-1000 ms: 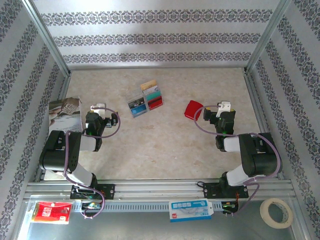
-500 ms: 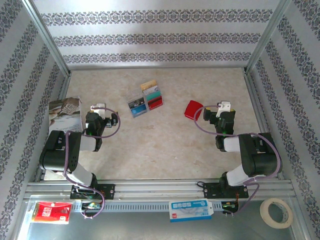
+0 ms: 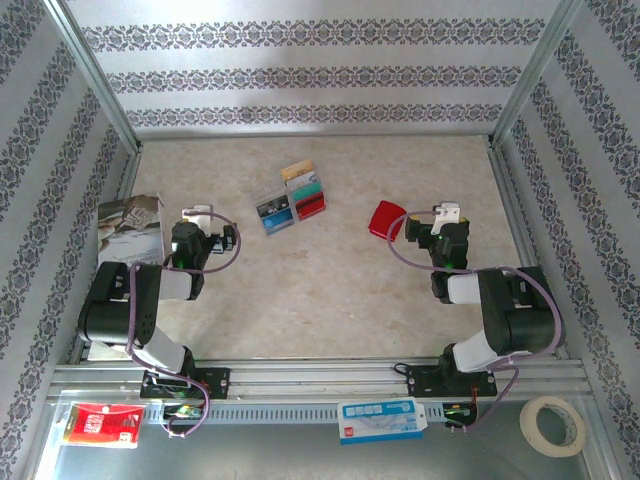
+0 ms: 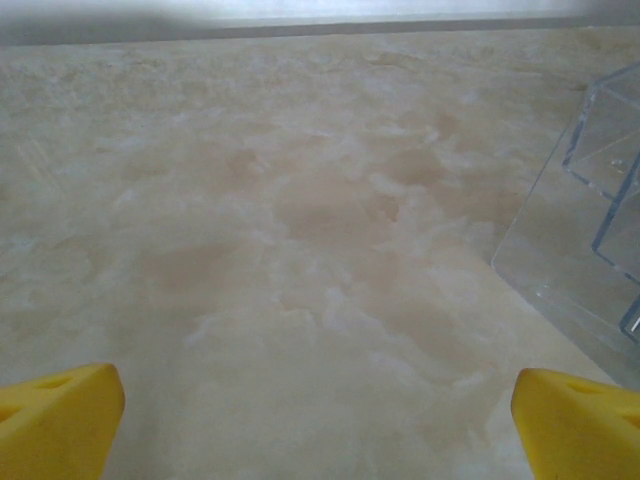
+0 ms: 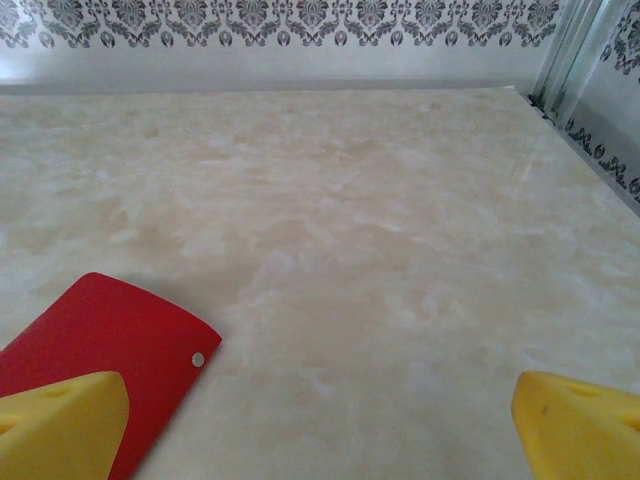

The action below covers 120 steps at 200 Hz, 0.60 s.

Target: Take the credit cards out of the card holder

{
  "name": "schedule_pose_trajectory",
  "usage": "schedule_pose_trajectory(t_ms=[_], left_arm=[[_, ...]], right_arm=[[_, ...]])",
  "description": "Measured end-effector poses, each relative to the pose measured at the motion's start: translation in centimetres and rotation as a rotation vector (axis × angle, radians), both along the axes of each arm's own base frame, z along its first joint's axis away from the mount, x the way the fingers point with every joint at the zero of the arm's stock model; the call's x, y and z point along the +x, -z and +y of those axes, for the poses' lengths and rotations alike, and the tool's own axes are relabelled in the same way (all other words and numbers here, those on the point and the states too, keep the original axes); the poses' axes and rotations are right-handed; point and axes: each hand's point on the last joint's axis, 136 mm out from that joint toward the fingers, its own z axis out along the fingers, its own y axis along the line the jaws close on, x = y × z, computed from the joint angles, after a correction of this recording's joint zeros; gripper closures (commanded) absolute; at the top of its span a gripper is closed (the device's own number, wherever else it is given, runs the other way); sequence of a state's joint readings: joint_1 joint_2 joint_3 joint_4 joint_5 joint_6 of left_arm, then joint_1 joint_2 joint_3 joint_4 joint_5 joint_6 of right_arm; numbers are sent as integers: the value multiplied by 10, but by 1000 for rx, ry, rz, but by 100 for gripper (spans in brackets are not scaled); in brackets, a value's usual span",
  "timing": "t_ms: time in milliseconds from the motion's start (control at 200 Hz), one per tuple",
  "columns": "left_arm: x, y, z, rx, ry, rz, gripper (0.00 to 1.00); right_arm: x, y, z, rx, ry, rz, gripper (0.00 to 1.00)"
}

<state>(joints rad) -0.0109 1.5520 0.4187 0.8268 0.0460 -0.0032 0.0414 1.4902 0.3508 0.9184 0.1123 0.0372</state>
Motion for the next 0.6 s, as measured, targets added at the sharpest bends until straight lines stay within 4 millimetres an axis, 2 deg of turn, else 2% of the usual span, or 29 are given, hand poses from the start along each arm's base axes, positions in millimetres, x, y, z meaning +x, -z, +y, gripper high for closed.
schedule_pose_trajectory(t_ms=[125, 285, 420, 515, 600], left_arm=[[1, -21, 6, 11, -34, -41, 0], [-7, -44, 21, 15, -124, -69, 0], [-16, -80, 29, -58, -200, -101, 0], [-16, -114, 25, -138, -197, -131, 0], [-13, -132, 10, -221, -133, -138, 0]], right_arm=[[-6, -29, -1, -8, 15, -54, 2], [-9, -70, -4, 46, 65, -56, 2], [-2, -105, 0, 142, 76, -18, 2], [1, -110, 11, 228, 45, 40, 2], [5, -99, 25, 320, 6, 126, 2]])
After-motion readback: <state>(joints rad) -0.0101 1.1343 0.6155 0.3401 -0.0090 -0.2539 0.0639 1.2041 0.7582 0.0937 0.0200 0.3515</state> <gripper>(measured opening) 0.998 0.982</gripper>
